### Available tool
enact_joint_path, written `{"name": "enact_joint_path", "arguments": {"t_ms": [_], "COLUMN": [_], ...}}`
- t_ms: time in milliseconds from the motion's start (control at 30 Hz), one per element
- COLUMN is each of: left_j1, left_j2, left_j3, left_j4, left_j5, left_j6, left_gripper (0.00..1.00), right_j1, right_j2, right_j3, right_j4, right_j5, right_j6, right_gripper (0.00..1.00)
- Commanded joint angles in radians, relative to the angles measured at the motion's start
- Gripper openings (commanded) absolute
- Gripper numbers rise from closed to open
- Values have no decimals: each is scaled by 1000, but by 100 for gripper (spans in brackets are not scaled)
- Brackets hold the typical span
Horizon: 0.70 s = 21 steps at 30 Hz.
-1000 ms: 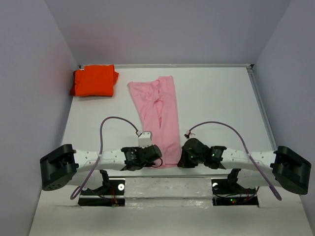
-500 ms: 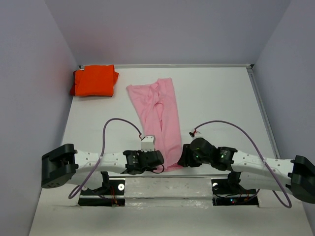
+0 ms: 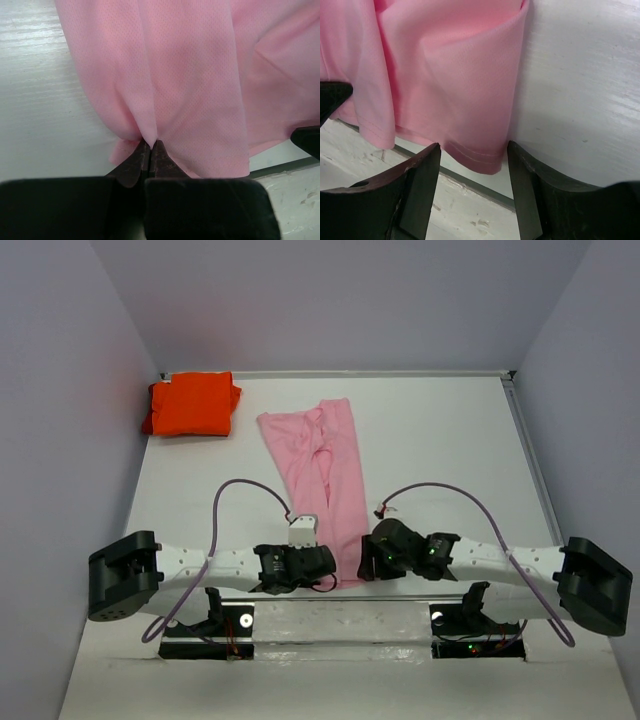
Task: Fold and stack the t-shirts
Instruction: Grab the bottom of the folded rectangular tshirt with both arms
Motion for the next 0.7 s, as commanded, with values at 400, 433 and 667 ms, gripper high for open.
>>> {"name": "enact_joint_path", "arguments": {"t_ms": [400, 433, 667], "left_j1": [-37, -50, -168], "left_j2": [-16, -20, -17], "left_j3": [30, 29, 41], "left_j4": [-20, -23, -65], "left_j5": [-37, -38, -58], "left_j6": [1, -10, -131], "left_gripper": [0, 0, 0], "right_j1": [8, 8, 8], "right_j2": [-24, -40, -247], "right_j3": [10, 3, -71], "right_j4": [25, 13, -85], "right_j5": [27, 19, 1], "right_j6": [-23, -17, 49], "right_gripper": [0, 0, 0]}}
